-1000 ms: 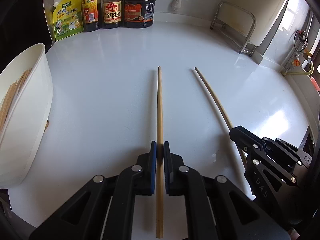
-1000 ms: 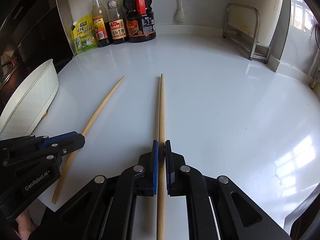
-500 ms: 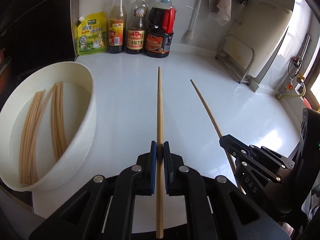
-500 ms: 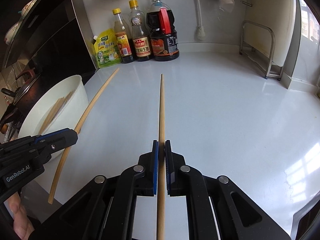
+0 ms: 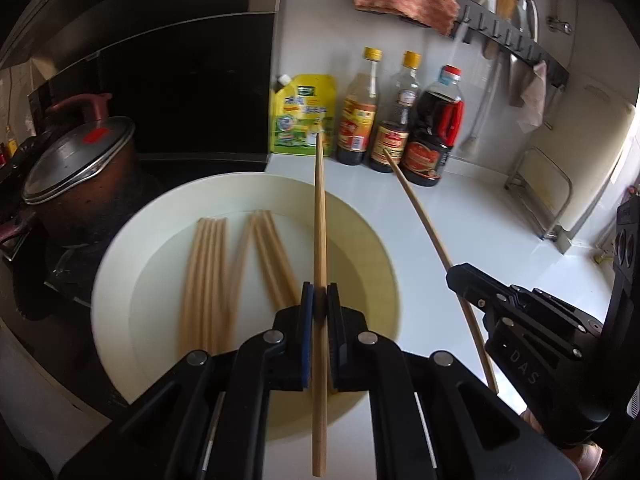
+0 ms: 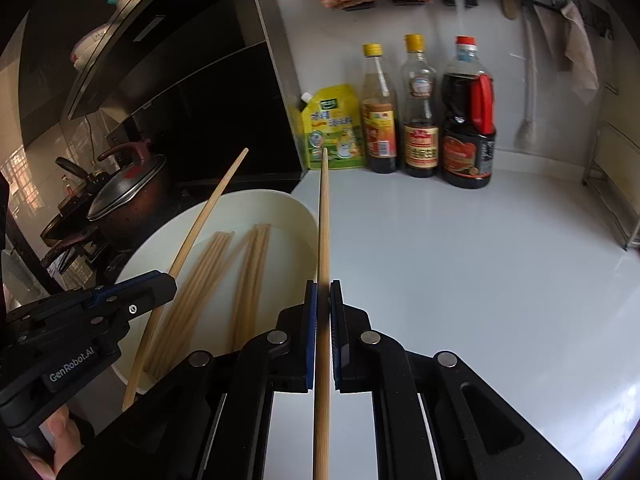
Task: Organize utensils
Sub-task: 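Carry both chopsticks into the white basin and open both tools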
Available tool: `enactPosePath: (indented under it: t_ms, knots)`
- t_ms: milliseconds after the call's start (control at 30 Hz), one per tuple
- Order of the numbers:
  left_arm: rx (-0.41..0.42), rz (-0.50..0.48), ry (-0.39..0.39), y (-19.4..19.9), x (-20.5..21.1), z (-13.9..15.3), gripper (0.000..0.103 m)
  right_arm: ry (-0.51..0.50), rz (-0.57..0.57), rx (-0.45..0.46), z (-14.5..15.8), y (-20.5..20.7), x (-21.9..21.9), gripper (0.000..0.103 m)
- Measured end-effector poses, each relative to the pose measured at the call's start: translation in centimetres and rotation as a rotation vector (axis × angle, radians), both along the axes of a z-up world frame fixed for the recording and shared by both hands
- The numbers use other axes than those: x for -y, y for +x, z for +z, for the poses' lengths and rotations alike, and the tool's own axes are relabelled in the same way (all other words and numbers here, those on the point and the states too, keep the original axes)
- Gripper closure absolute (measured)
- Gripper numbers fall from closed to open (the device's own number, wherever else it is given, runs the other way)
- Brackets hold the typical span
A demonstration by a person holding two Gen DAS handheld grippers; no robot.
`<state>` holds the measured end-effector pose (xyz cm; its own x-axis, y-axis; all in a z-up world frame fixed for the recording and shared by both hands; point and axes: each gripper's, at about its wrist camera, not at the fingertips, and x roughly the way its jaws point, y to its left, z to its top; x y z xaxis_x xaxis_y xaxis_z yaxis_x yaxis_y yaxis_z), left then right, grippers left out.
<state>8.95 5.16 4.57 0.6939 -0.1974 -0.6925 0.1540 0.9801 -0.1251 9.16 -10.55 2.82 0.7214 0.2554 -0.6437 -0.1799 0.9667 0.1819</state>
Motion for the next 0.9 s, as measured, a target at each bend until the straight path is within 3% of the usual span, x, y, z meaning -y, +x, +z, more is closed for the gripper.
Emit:
enactPosePath:
  t_ms: [300,600,700,833,900]
  knots:
    - [-0.048,0.109,0.016,3.0,-6.3,-2.2,0.096,-0.005,0.119,-0.076,-1.8,4.6,-8.0,0.097]
    - [-0.123,0.129,-0.013,4.7,-8.0,-4.9,0.095,-0.038,0.14,-0.155,-4.5,6.0,-10.4,0.097]
    - [-0.124,0.142,-0.021,4.5,-8.3,-5.1,0.085,-0.039,0.125,-0.152,-4.7,5.7,-10.0,0.096]
    - [-0.107,0.162,-0.02,3.9,-8.7,-4.9,0.061,-0.056,0.106,-0.135,-4.4,5.0,-9.4,0.096]
    - [-0.096,0.171,-0.015,3.6,-8.7,-4.6,0.06,-0.06,0.097,-0.125,-4.1,4.5,-9.1,0.096]
